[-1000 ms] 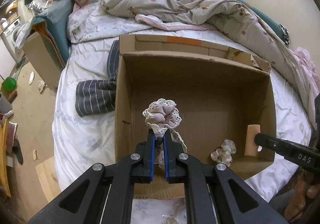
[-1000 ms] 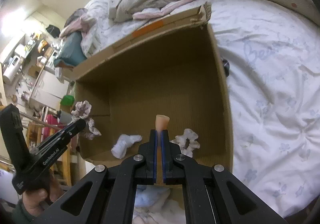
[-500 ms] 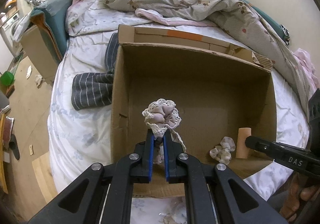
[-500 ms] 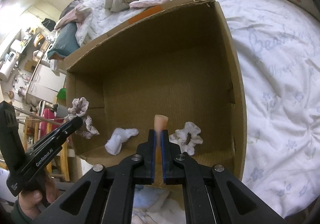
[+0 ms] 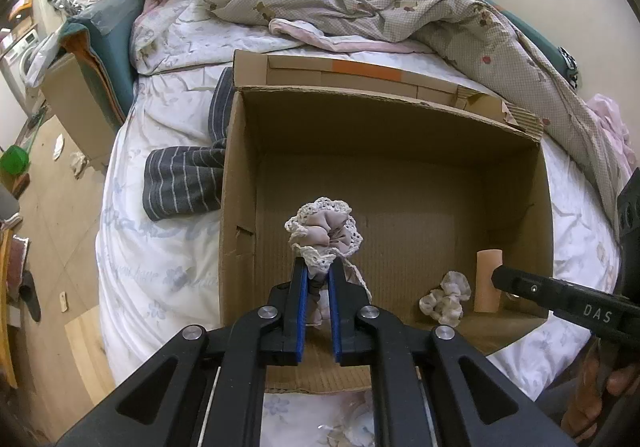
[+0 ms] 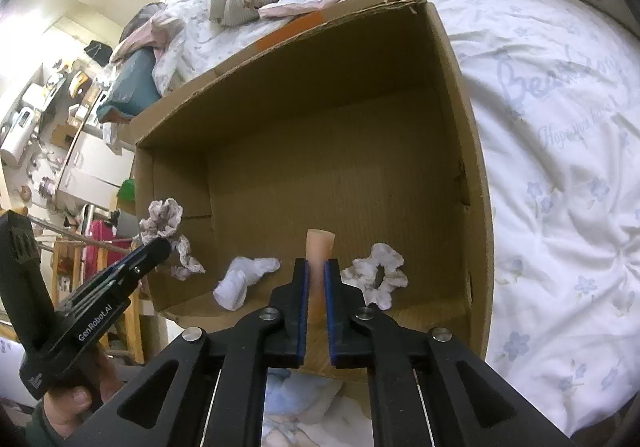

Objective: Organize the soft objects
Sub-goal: 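Open both tools to drop the lace scrunchie and cylinder into the box, then move both open tools back toward the remaining plush toys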

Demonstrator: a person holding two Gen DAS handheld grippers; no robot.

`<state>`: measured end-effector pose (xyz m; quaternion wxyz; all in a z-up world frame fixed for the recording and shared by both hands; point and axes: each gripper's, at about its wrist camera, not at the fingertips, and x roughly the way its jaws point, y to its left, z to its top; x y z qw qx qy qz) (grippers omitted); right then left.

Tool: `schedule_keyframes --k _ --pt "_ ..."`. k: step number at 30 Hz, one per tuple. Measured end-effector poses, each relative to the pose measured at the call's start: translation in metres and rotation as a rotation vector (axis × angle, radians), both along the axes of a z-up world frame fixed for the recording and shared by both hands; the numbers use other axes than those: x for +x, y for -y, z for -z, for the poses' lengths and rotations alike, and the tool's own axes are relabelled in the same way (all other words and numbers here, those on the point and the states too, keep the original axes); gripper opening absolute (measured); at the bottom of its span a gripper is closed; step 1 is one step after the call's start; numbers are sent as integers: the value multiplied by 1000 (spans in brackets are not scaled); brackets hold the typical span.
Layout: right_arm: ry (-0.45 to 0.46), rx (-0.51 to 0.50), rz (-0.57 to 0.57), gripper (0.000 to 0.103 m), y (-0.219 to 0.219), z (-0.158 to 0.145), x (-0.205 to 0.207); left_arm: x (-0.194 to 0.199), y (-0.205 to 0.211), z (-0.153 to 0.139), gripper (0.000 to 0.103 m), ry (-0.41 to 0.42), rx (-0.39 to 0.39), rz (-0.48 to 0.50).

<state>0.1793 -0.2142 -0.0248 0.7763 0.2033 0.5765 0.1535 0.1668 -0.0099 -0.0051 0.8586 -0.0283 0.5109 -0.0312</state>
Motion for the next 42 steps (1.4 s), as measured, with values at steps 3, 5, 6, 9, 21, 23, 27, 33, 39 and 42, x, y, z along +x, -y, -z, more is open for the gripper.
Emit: schedule_keyframes --k 3,5,6,9,21,23,27,33,39,42 --pt "3 11 9 12 1 -1 0 0 -1 -1 12 4 -4 1" --pt "9 14 10 14 1 -2 0 0 0 -2 14 8 -1 1" --pt "12 15 11 15 1 -3 0 0 0 -3 15 11 -2 1" --pt "19 17 15 28 2 -4 0 -1 0 -6 19 19 -5 0" --pt "37 26 33 63 5 -8 0 -3 -4 -17 58 67 -13 -28" --pt "43 24 33 63 5 -10 -1 -3 -6 -18 58 67 -17 -32" --pt "48 34 46 63 8 -13 -5 -8 -8 -20 58 75 -18 -38" --pt "54 35 64 63 12 -17 -13 -18 -10 -26 59 91 -14 -38" --pt "52 34 78 63 17 -21 -26 -32 -14 -34 59 104 -8 -44" --pt "46 32 83 63 20 -21 -31 -39 -16 -36 59 102 -8 -51"
